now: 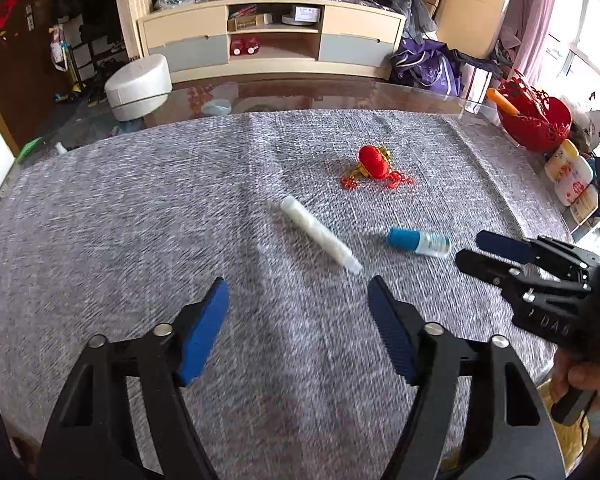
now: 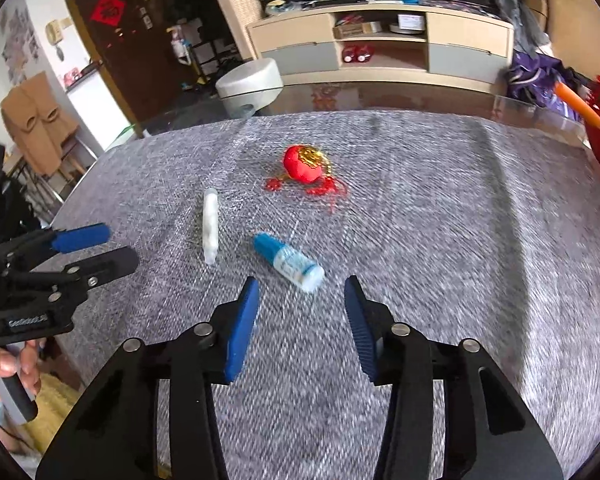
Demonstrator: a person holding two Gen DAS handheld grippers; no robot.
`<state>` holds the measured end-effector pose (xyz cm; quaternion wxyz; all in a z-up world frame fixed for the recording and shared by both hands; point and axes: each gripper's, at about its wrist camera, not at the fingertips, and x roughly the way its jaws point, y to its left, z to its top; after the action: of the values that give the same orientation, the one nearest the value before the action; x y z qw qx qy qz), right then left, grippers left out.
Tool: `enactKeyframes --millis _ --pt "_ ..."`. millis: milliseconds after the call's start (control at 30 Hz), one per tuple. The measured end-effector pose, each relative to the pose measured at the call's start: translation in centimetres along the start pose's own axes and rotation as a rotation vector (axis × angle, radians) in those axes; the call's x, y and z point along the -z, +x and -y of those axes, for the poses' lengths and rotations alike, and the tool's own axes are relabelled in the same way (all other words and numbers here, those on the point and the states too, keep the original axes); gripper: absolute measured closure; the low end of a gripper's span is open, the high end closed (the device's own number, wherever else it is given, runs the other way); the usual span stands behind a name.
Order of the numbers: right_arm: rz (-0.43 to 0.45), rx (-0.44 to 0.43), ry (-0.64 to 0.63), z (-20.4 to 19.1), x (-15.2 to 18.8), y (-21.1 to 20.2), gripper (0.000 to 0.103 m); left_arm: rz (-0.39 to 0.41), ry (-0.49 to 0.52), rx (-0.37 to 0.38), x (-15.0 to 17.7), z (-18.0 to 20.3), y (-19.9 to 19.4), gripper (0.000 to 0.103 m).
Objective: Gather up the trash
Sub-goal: 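Grasp the white tube with the left tool while the right tool grasps the blue-capped bottle, then carry the tube and bottle down into the grey bin and open both tools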
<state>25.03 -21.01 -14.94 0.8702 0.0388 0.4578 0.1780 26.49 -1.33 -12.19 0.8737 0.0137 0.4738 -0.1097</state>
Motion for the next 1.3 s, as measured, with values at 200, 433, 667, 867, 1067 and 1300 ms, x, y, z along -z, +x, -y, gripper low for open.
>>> enactKeyframes --millis 200,433,667,867,1067,1300 --pt "-0.006 0.001 -0.032 0.2 -0.9 1.3 0.059 -0.021 -0.018 0.033 -1.7 0.2 2.5 0.044" --pt "-0.031 -0.021 -0.064 0.1 -0.6 2.3 0.059 -0.056 -0.023 0.051 -3.4 0.8 5.4 0.054" --pt "-0.041 -0.031 -0.109 -0.8 -0.4 3.0 0.059 -0.094 -0.027 0.057 -3.6 1.2 7.5 0.068" --pt "-0.039 -0.021 -0.111 -1.0 -0.2 2.9 0.07 -0.092 -0.008 0.041 -3.6 1.6 7.7 0.087" --pt "-0.065 -0.039 -0.069 -0.7 0.6 2.1 0.072 -0.099 0.022 0.052 -2.4 2.1 6.9 0.092" --pt "-0.031 -0.049 0.001 -0.2 2.3 -2.0 0.072 -0.063 0.036 0.09 0.3 3.1 2.9 0.092"
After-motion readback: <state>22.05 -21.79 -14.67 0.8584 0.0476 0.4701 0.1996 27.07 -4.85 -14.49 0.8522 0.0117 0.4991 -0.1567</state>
